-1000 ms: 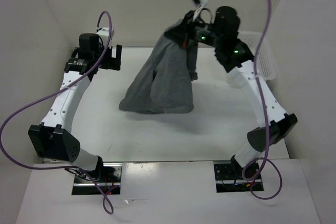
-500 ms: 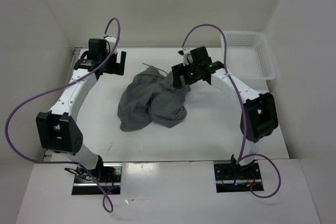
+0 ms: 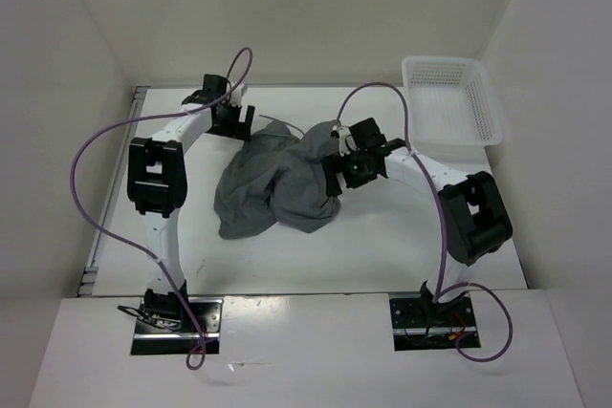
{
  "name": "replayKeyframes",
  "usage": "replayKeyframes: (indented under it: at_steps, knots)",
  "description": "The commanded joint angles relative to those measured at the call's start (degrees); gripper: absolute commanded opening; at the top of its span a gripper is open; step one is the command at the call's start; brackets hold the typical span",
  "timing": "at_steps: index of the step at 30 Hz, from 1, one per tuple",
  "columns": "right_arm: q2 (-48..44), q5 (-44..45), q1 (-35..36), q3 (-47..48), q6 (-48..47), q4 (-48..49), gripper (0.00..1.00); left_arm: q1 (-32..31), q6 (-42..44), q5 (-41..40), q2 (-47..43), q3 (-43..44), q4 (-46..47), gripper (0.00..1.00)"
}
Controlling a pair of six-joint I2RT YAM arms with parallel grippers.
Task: Fold and stack the shorts
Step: Move the shorts to the center of the board
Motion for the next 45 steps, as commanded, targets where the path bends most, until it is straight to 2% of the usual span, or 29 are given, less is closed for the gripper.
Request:
replayKeyframes:
  at_steps: [1, 7, 11, 14, 16, 17, 18, 19, 20, 22, 23, 26, 28, 31, 35, 36, 38, 39, 40, 43, 45]
  knots:
    - [-1.04, -0.58, 4.64, -1.70, -2.69, 3.16, 0.97, -0.83, 0.19, 6.18, 2.21, 11.49, 1.97, 1.00]
    - [1.60, 3.20, 6.51, -3.90, -1.11, 4.92, 0.92, -3.47, 0.19, 7.42, 9.15, 19.24, 1.97, 1.00]
    - [3.88, 8.89, 11.76, -3.90, 0.29, 7.29, 0.81, -4.70, 0.19, 8.11, 12.15, 19.95, 1.97, 1.00]
    - [6.43, 11.45, 12.31, -3.11, 2.40, 7.91, 0.71, -6.36, 0.19, 8.13, 13.64, 19.17, 1.97, 1.00]
    - [7.75, 12.77, 12.31, -3.11, 2.41, 8.53, 0.61, -6.37, 0.19, 6.98, 14.17, 17.06, 2.50, 0.91]
    - [7.75, 13.39, 12.31, -2.59, 2.41, 8.53, 0.47, -6.37, 0.19, 6.98, 14.17, 16.53, 2.50, 0.87]
    - [8.45, 14.01, 12.31, -2.59, 2.41, 8.53, 0.38, -6.37, 0.19, 6.98, 14.78, 15.91, 2.50, 0.83]
    - [8.46, 14.53, 12.31, -2.59, 2.41, 9.05, 0.29, -6.37, 0.19, 6.98, 14.79, 16.43, 2.50, 0.72]
    - [8.46, 14.54, 12.31, -2.59, 2.93, 9.05, 0.12, -6.37, 0.19, 7.76, 14.79, 16.43, 2.50, 0.65]
    - [8.46, 14.54, 10.73, -1.54, 4.16, 9.05, 0.00, -6.37, 0.19, 8.29, 14.27, 15.74, 2.50, 0.43]
    - [8.46, 14.54, 10.03, -0.40, 3.64, 9.05, 0.00, -6.37, 0.19, 7.51, 14.26, 15.21, 2.50, 0.25]
    - [8.46, 18.05, 7.22, 3.63, 0.66, 8.44, 0.00, -5.59, 0.19, 6.02, 12.25, 13.98, 2.50, 0.03]
    - [9.07, 20.41, 3.80, 6.98, -0.84, 8.44, 0.00, -4.36, 0.19, 3.65, 10.67, 11.96, 2.50, 0.00]
    - [11.61, 23.66, -0.33, 18.20, -2.86, 8.97, 0.00, 0.21, 0.19, 0.92, 4.09, 7.32, 2.50, 0.00]
    - [17.58, 26.39, -2.54, 30.96, -3.39, 8.97, 0.00, 5.57, 0.19, 2.92, -3.65, -1.02, 0.66, 0.00]
    - [18.82, 26.40, -2.54, 33.08, -3.39, 9.75, 0.00, 6.19, 0.19, 3.89, -5.15, -2.88, 0.05, 0.03]
    - [22.51, 27.02, -2.54, 39.40, -2.61, 9.76, 0.48, 6.81, 0.19, 6.87, -8.67, -6.31, 0.04, 0.15]
    - [23.39, 26.50, -2.54, 41.25, -1.91, 9.15, 0.63, 6.81, 0.19, 7.84, -9.72, -9.29, 0.04, 0.33]
    - [24.01, 26.49, -2.54, 43.88, -1.90, 8.45, 0.75, 6.81, 0.19, 8.99, -11.30, -10.54, -0.57, 0.39]
    - [21.40, 25.17, -2.54, 44.52, -0.49, 8.44, 0.88, 6.81, 0.19, 11.28, -14.64, -14.66, -1.45, 0.64]
    - [18.32, 23.43, -2.54, 40.51, -0.49, 6.87, 0.90, 7.43, 0.19, 11.28, -17.10, -17.13, -1.98, 0.68]
